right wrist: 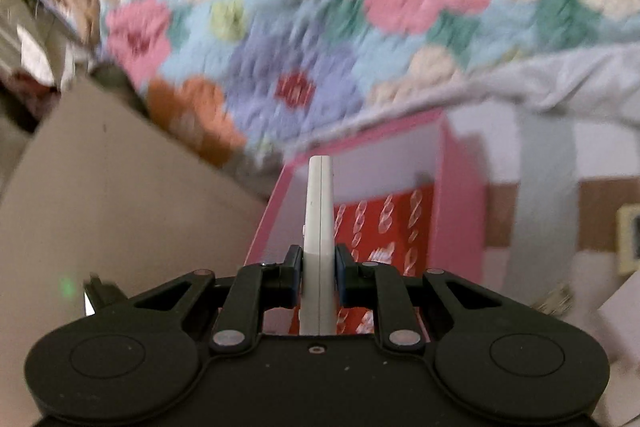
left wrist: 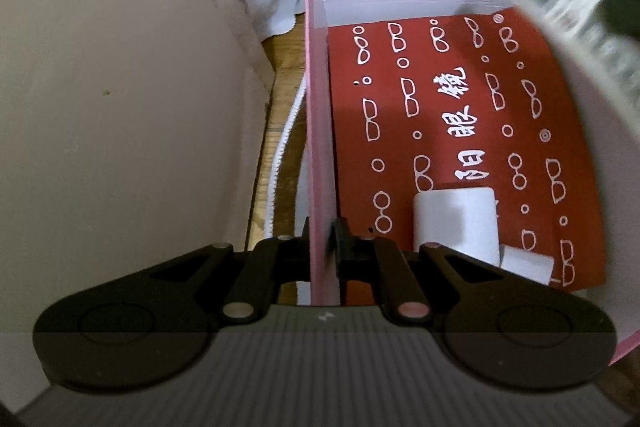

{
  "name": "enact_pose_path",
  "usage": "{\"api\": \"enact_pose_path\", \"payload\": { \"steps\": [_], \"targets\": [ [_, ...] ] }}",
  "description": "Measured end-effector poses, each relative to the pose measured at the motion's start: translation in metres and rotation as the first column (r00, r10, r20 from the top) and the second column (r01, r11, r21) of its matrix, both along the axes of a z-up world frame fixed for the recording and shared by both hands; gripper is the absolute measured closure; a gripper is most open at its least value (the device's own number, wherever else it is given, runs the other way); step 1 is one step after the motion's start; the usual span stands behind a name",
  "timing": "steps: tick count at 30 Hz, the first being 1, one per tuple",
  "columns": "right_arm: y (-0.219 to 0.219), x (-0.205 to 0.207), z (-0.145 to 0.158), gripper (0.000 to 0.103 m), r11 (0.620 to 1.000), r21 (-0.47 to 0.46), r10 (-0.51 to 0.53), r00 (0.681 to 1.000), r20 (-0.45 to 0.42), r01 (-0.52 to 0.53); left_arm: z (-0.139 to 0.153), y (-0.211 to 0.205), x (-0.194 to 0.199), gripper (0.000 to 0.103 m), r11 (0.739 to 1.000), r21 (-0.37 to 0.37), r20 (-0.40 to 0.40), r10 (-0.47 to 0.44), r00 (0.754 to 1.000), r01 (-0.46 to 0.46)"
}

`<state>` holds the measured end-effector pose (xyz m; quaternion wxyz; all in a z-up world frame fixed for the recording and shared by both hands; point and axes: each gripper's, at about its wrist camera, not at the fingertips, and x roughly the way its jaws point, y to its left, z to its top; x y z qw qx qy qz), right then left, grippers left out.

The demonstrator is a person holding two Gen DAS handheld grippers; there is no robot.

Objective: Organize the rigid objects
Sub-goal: 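Carry the white remote into the box and release it with the right tool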

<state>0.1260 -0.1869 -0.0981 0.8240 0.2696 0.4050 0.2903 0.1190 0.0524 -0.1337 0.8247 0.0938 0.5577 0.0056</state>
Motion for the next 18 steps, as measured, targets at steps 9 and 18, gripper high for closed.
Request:
{"api": "enact_pose_path", "payload": {
  "steps": [9,18],
  "targets": [
    [0.056,0.032,0.001,0.082,0.974,-0.207,0.086,0.995,-0.045,-0.093,-0.004,0.004,0.002,0.095,1.000,0.009,0.013,-0.003,1.000,0.003],
    [0.111,0.086,-0.034,0.082,0.908,-0.314,0.245,0.960,-0.135,-0.276,-0.009,0.002,0.003,0.095,0.999,0.017,0.010,-0.042,0.999,0.042]
  ]
}}
